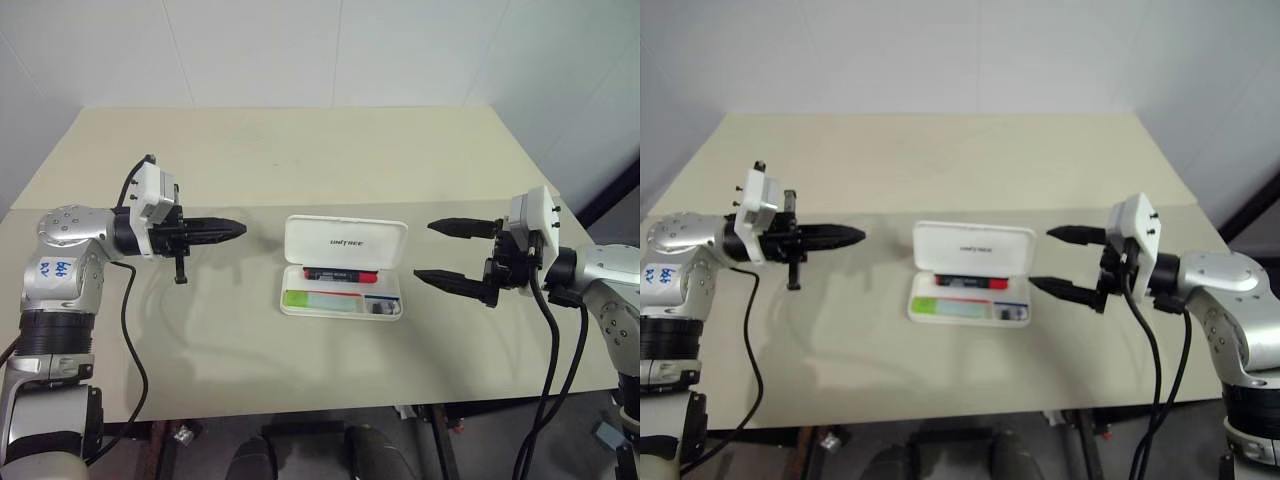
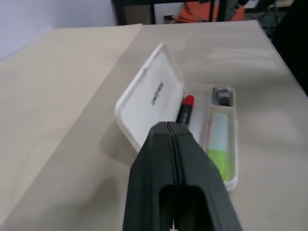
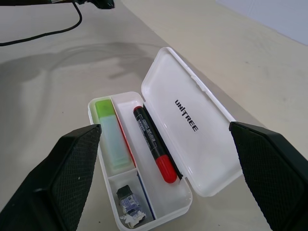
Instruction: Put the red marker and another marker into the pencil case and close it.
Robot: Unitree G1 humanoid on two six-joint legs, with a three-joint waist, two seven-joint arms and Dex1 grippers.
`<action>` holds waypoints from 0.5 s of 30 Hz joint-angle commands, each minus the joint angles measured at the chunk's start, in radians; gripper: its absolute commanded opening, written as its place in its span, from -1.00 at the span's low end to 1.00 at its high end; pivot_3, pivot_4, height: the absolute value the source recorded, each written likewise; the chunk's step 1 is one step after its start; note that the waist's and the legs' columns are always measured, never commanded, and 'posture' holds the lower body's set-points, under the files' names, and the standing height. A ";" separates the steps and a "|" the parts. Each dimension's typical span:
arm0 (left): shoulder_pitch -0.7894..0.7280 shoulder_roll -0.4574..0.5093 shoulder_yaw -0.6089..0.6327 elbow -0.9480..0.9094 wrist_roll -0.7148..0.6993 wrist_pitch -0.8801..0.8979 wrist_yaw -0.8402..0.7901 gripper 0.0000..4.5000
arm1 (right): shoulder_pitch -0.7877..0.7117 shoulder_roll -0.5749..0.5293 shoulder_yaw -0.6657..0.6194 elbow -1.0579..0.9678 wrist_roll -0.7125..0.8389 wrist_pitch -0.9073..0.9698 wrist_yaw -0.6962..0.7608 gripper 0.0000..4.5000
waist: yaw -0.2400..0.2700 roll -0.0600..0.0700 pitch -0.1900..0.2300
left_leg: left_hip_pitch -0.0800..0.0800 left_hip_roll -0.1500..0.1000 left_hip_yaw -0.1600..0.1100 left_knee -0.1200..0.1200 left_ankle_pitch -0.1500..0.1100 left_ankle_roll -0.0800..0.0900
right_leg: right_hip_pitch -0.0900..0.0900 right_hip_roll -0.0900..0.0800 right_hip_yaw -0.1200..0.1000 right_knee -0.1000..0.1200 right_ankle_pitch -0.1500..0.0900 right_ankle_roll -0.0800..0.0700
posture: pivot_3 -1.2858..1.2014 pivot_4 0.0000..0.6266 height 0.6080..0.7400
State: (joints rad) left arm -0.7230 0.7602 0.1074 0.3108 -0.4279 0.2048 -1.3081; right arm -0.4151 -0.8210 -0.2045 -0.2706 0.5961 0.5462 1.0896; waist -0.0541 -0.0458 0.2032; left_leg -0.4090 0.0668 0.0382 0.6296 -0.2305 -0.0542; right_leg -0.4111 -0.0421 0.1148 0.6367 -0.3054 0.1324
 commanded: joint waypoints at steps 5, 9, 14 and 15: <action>-0.129 -0.125 -0.021 0.178 0.107 -0.105 0.181 -0.99 | -0.035 0.010 -0.001 -0.004 0.007 -0.027 -0.026 1.00 | 0.003 0.000 0.000 | 0.000 0.000 0.000 0.001 0.000 0.000 | 0.000 0.000 0.000 0.000 0.001 0.001 | 0.03 -0.52 1.00; -0.186 -0.167 -0.091 0.282 0.222 -0.150 0.268 -0.99 | -0.037 0.020 0.006 -0.014 0.006 -0.026 -0.039 1.00 | 0.006 0.000 0.000 | -0.001 0.000 0.000 0.000 0.000 0.000 | 0.000 0.000 0.000 -0.001 0.001 0.001 | 0.03 -0.52 1.00; -0.211 -0.224 -0.160 0.338 0.272 -0.167 0.238 -0.99 | -0.039 0.029 0.010 -0.028 0.009 -0.021 -0.057 1.00 | 0.004 0.000 0.000 | -0.001 0.000 0.000 0.000 0.000 0.000 | 0.000 0.000 0.000 -0.001 0.001 0.001 | 0.03 -0.52 1.00; -0.211 -0.233 -0.172 0.347 0.281 -0.176 0.231 -0.99 | -0.037 0.030 0.010 -0.032 0.010 -0.020 -0.061 1.00 | 0.004 0.000 0.000 | -0.001 0.000 0.000 0.000 0.000 0.000 | 0.000 0.000 0.000 -0.001 0.001 0.001 | 0.03 -0.52 1.00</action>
State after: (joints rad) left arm -0.9007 0.5292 -0.0558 0.6566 -0.1585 0.0510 -1.0662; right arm -0.4421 -0.7924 -0.1830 -0.2674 0.5933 0.5385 1.0377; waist -0.0496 -0.0458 0.2033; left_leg -0.4104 0.0664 0.0380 0.6293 -0.2304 -0.0542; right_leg -0.4115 -0.0419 0.1150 0.6356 -0.3047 0.1337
